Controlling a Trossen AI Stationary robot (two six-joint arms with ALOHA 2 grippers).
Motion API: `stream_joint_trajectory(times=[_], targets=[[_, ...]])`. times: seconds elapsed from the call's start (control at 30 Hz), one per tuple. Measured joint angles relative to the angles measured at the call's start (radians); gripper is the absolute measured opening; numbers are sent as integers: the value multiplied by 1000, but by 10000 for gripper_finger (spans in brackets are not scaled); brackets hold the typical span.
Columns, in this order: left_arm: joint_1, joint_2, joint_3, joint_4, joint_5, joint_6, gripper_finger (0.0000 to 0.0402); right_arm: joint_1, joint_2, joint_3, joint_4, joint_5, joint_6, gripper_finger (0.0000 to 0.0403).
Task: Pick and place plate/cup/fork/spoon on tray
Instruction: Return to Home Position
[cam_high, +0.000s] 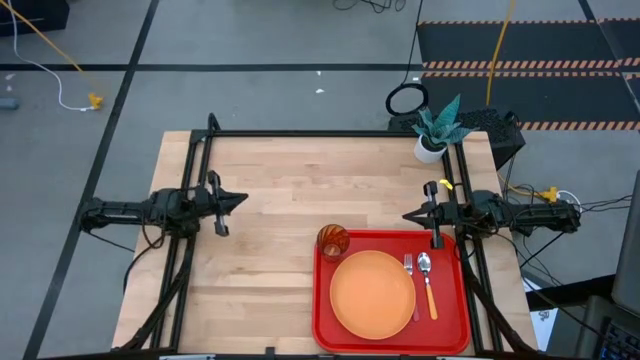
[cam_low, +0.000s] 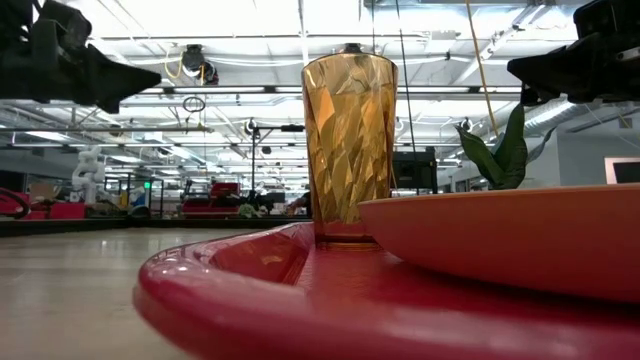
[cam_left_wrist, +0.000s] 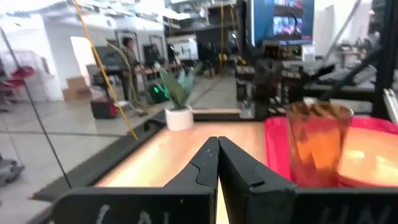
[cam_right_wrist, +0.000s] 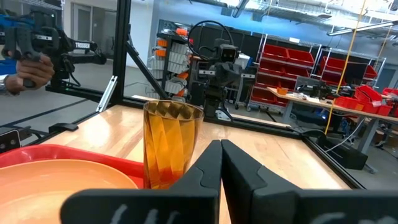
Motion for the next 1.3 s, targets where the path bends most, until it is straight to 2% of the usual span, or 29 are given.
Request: stream_joint_trajectory(times=[0.27, 0.47, 1.3], targets=[[0, 8, 2, -86, 151, -37, 12, 0, 0, 0, 0, 0, 0, 0], [0, 22, 2, -86, 151, -38, 29, 0, 0, 0, 0, 0, 0, 0], [0, 23, 1, -83, 151, -47, 31, 0, 0, 0, 0, 0, 0, 0]])
